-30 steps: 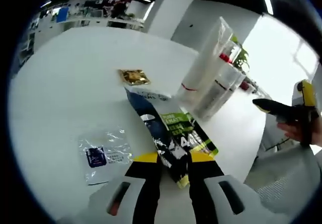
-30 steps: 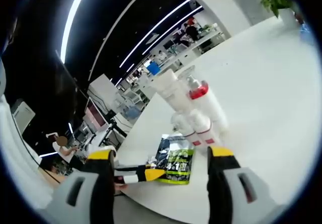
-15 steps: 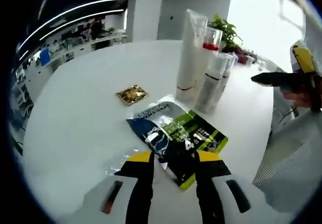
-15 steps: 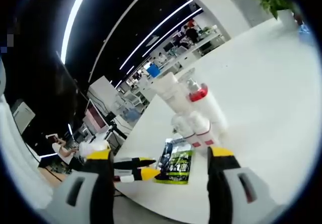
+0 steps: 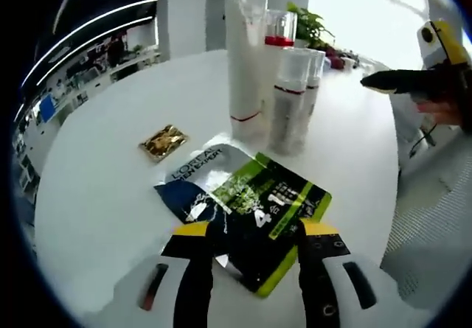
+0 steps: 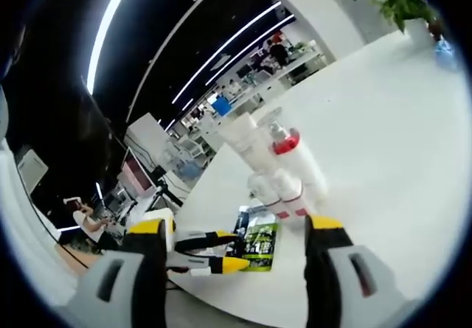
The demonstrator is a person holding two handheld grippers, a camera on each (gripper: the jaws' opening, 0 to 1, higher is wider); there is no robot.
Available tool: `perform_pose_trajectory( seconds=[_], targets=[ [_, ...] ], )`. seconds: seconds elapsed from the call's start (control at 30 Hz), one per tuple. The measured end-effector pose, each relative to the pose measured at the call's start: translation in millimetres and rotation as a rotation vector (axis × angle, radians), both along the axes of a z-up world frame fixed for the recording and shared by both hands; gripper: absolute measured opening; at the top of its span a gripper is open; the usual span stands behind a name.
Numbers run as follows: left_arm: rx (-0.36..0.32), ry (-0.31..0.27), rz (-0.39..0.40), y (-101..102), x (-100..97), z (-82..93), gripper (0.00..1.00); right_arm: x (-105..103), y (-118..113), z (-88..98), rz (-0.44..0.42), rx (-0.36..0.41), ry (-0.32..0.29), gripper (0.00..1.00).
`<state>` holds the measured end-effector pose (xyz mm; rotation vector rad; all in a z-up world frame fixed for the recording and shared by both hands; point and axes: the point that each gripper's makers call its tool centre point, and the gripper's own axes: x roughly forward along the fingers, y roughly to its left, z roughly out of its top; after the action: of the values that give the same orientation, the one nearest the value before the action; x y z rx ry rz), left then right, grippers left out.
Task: Arrange the skincare products in the storage area until every visible bottle or jar stands upright without overlapping.
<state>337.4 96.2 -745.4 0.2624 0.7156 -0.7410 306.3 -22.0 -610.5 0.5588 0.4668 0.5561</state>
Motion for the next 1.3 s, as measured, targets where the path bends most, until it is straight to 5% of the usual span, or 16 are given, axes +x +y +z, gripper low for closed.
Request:
perform_pose_trajectory(
  seconds=[0.77, 1.3],
  targets=[
    [-0.015, 0.006, -0.016, 7, 10.4, 0.8, 0.44, 0, 1, -1.9, 0.009, -0.038, -0.004, 0.77],
    [-0.075, -0.017, 0.058, 21, 1.3, 26.8, 0.57, -6, -5, 2.2, 0.023, -0.124, -0.039, 0.81]
  ],
)
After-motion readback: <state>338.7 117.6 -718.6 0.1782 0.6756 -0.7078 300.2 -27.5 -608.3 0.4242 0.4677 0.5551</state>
